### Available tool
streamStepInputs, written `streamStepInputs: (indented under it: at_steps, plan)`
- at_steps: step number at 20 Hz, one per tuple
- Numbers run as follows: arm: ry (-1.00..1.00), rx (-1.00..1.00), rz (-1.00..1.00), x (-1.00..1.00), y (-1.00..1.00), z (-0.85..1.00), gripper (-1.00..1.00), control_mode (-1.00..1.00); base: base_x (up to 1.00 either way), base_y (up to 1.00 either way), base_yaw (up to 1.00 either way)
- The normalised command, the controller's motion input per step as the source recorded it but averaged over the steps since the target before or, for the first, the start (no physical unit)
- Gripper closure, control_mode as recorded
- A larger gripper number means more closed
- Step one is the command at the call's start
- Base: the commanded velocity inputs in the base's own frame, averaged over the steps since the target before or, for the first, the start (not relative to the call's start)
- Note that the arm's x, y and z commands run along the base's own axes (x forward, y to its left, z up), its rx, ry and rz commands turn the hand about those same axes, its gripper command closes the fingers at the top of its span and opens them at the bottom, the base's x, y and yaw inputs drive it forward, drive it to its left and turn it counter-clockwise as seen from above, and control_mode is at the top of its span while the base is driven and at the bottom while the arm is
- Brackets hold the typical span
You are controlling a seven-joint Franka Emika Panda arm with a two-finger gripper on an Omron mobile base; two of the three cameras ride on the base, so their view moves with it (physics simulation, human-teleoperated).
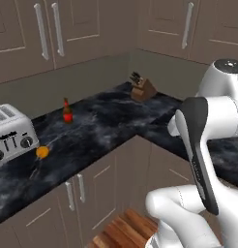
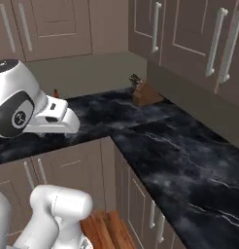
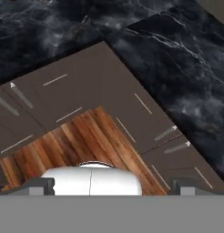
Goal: Place the liquor and beer on the top shelf of the fridge to keep them out of children's reach, and place the orange on lower shelves for easy access.
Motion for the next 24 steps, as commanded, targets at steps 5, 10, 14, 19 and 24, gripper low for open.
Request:
streamStepInputs:
  at_steps: [5, 10, 14, 19, 24]
  plan:
    - [0.00, 0.00, 0.00, 0.00, 0.00, 0.00, -1.00, 1.00, 0.69, 0.15, 0.71]
    - [0.00, 0.00, 0.00, 0.00, 0.00, 0.00, -1.00, 1.00, 1.00, 0.00, 0.52]
    - [0.00, 0.00, 0.00, 0.00, 0.00, 0.00, -1.00, 1.00, 1.00, 0.00, 0.47]
    - [0.00, 0.00, 0.00, 0.00, 0.00, 0.00, -1.00, 1.00, 0.78, 0.00, 0.44]
    - [0.00, 0.00, 0.00, 0.00, 0.00, 0.00, -1.00, 1.00, 0.44, 0.00, 0.36]
